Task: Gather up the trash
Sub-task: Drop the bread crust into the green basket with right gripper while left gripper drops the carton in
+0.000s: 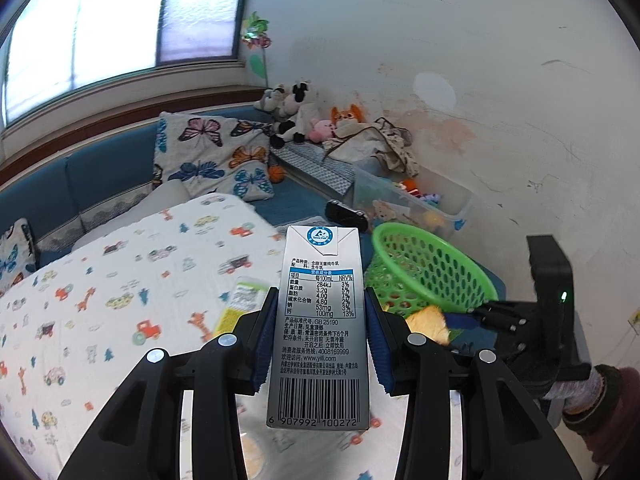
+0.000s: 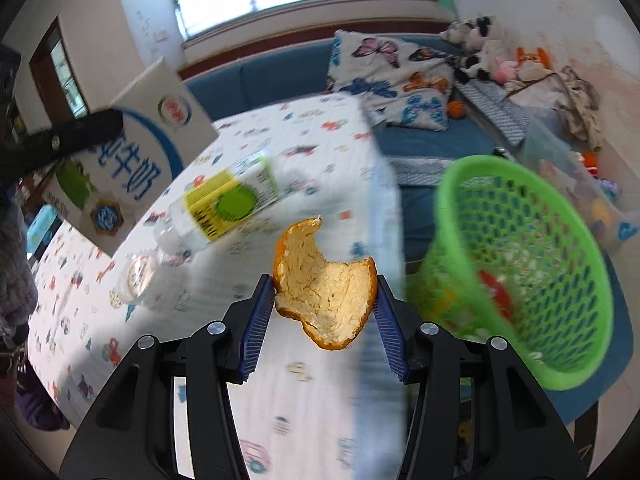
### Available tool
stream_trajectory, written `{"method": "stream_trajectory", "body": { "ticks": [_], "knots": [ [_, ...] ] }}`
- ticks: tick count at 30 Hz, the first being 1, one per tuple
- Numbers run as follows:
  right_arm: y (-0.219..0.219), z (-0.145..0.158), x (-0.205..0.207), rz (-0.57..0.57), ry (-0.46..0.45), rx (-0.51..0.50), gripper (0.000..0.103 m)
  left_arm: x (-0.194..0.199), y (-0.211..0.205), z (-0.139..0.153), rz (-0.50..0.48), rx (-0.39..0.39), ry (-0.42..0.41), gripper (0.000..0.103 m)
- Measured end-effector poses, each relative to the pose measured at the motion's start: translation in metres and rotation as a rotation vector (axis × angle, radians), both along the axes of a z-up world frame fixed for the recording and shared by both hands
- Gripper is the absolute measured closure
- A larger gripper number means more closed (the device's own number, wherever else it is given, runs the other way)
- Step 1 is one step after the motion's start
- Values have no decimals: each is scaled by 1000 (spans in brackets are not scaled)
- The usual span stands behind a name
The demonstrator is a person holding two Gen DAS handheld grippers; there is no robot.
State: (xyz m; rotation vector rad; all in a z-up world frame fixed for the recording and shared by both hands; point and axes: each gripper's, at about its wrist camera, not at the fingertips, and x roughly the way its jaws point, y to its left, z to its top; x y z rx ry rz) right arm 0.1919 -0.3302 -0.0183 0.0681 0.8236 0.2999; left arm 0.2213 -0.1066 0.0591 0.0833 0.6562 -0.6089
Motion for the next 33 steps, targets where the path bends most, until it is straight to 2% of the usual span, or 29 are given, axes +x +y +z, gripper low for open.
{"method": "stream_trajectory", "body": {
  "ticks": [7, 16, 19, 24, 33],
  "knots": [
    [-70, 12, 1, -140, -8, 11, 52, 7, -38, 4, -60, -11, 0, 63],
    [-134, -2, 6, -272, 35, 7, 50, 18, -91, 6, -118, 0, 8, 63],
    [-147, -8, 11, -290, 48, 29, 50, 24, -108, 5, -130, 8, 14, 63],
    [-160, -12, 14, -316, 46, 53, 37, 32, -131, 3, -152, 14, 28, 63],
    [-166, -8, 2, -319, 25, 56, 35, 43, -170, -2, -183, 25, 46, 63]
  ]
}}
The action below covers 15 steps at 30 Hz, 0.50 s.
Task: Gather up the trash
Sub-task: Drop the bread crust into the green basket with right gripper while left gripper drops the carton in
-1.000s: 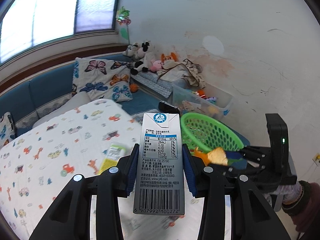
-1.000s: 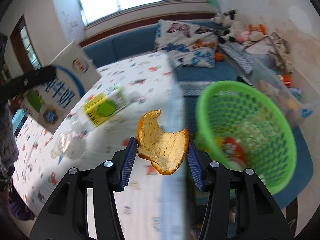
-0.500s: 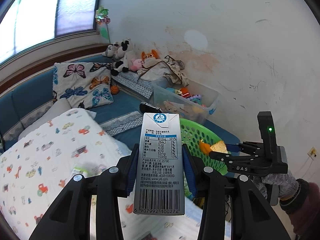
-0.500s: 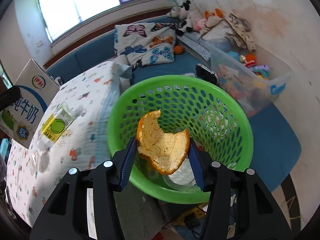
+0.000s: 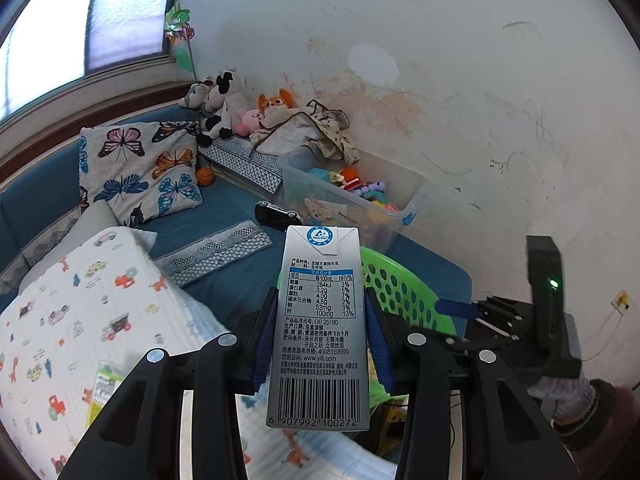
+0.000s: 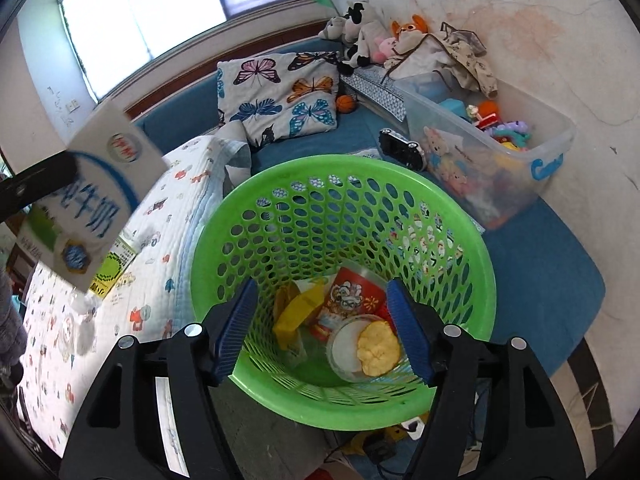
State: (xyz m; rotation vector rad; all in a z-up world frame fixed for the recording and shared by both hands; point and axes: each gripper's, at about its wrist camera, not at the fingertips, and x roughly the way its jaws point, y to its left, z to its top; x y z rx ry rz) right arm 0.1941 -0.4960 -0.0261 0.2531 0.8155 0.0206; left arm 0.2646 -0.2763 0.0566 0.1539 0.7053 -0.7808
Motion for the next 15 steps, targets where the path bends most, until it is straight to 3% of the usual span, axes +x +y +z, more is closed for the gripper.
{"method": "stream_trajectory", "body": {
  "ticks": [15],
  "knots": [
    [-11, -3, -27, -5, -13, 22, 29, 18, -57, -27, -14, 61, 55, 63]
  ]
}}
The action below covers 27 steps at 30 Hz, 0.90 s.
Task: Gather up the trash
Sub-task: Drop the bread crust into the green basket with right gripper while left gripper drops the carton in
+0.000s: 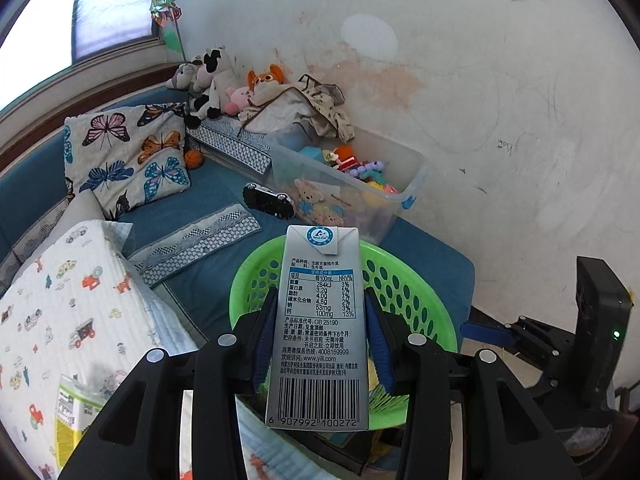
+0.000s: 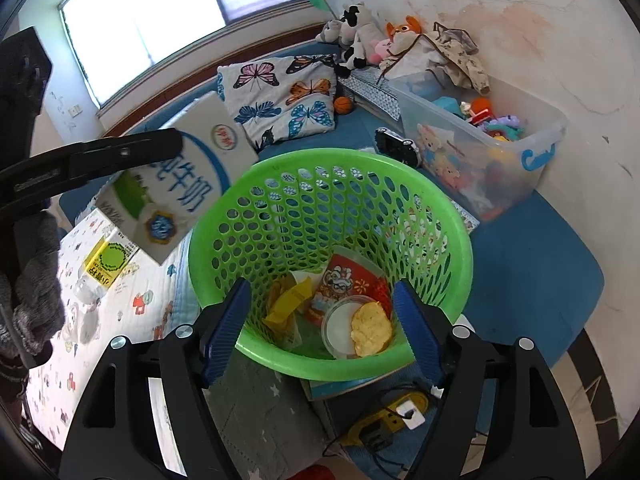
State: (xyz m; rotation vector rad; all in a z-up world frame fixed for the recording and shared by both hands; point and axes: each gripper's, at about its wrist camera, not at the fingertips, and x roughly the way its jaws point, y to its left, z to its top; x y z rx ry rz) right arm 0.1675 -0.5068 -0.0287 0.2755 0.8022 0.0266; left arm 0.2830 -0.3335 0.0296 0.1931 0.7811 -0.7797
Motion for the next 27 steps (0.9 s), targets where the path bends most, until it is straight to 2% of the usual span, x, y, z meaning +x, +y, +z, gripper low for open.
{"method": "stream_trajectory", "body": {
  "ticks": [9, 12, 14, 20, 27],
  "knots": [
    [2, -6, 0, 10, 10, 17, 29, 6, -12, -10, 9, 1, 44, 62],
    [4, -6, 0, 14, 9, 21, 29, 9, -12, -12, 12, -8, 64, 59],
    [5, -6, -1, 16, 6, 23, 29, 9, -11, -11, 18, -18, 64, 52],
    [6, -5, -3, 18, 5, 23, 29, 5, 2, -5, 32, -57, 66, 51],
    [21, 1, -8, 42, -9, 20, 29, -11, 40, 5, 61, -87, 51, 51]
  ]
}}
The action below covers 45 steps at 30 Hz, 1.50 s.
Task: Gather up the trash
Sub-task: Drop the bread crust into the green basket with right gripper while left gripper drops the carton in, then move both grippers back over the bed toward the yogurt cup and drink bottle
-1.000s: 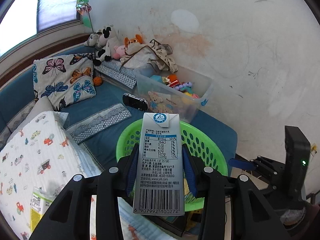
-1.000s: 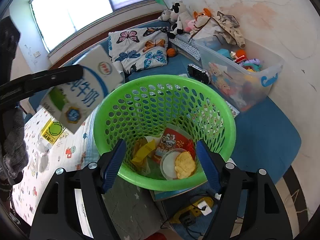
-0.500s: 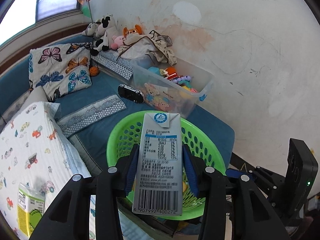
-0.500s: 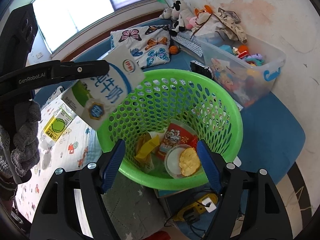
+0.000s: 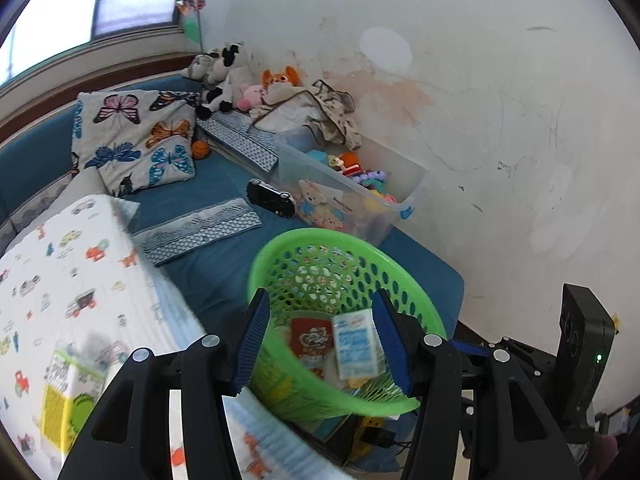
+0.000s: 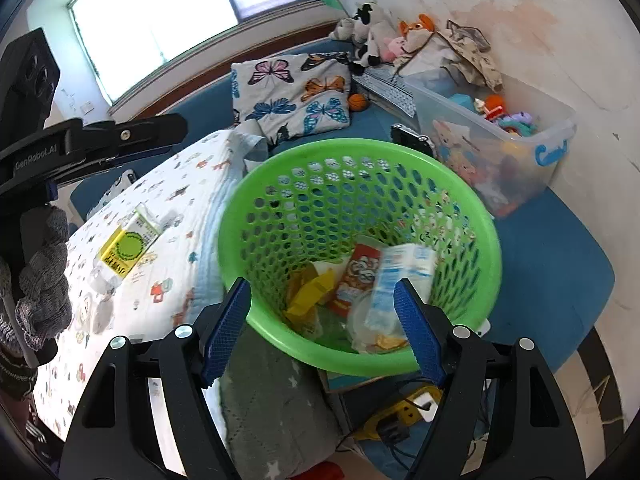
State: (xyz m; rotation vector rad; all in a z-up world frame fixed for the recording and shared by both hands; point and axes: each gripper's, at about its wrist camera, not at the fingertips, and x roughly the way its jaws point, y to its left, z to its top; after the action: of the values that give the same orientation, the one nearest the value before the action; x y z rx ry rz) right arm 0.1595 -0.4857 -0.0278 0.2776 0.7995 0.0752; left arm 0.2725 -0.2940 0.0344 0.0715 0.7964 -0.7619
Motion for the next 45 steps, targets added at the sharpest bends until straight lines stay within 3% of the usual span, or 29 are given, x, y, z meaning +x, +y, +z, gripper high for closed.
{"method": "stream_trajectory", "body": {
  "ticks": [24, 35, 40, 45],
  "knots": [
    [88, 20, -5, 125, -39, -40, 24, -58, 145, 6, 155, -15, -67, 45],
    [122, 25, -3, 191, -58, -42, 21, -81, 216, 4, 273, 23, -105, 31],
    [138, 24, 2, 223, -54, -41, 21, -81, 247, -10, 339, 49, -90, 27],
    [152, 23, 5, 246, -50, -46, 20, -83, 259, -35, 350, 105, -66, 13]
  ]
}}
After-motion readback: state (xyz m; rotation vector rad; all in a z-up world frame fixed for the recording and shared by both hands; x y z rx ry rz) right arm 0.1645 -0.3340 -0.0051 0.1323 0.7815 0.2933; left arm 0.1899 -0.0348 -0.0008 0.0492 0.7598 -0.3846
